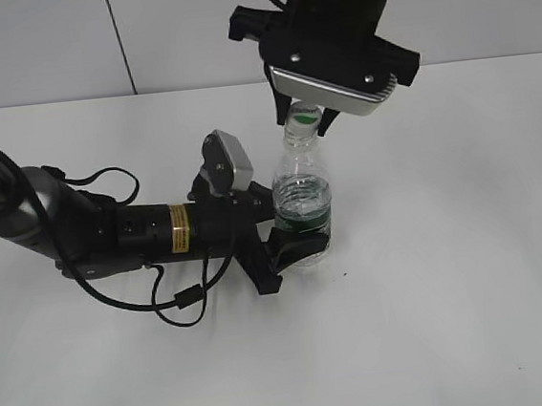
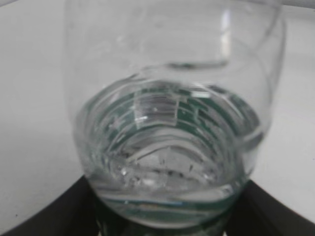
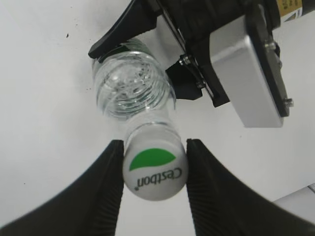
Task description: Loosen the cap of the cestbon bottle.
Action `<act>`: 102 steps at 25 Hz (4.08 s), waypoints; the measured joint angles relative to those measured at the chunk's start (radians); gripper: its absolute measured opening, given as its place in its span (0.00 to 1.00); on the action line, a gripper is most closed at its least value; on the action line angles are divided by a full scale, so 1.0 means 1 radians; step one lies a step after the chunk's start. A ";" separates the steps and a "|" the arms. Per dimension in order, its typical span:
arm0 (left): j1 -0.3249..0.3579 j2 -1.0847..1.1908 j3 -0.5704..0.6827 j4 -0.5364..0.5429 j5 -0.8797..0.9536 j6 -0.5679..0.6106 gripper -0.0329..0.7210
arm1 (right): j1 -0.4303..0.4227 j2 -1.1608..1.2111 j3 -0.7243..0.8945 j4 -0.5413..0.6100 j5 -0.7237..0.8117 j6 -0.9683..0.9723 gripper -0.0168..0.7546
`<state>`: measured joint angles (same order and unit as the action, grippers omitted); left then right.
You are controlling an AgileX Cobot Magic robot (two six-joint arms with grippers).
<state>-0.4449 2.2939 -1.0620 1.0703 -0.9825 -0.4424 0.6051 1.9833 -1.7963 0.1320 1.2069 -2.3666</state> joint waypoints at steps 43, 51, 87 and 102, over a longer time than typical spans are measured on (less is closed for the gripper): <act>0.001 0.000 -0.001 0.011 0.001 0.006 0.59 | -0.403 -0.058 0.098 0.047 -0.009 1.893 0.41; 0.001 0.000 -0.001 0.011 0.001 0.006 0.59 | -0.403 -0.058 0.335 0.055 -0.252 2.035 0.41; 0.003 0.000 -0.002 0.015 0.002 0.007 0.61 | -0.403 0.122 0.503 0.072 -0.548 2.094 0.77; 0.116 -0.033 0.061 0.162 0.022 -0.057 0.83 | -0.403 0.122 0.503 0.072 -0.540 2.093 0.77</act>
<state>-0.3294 2.2605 -1.0010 1.2323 -0.9601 -0.4989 0.2016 2.1049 -1.2937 0.2039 0.6665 -0.2739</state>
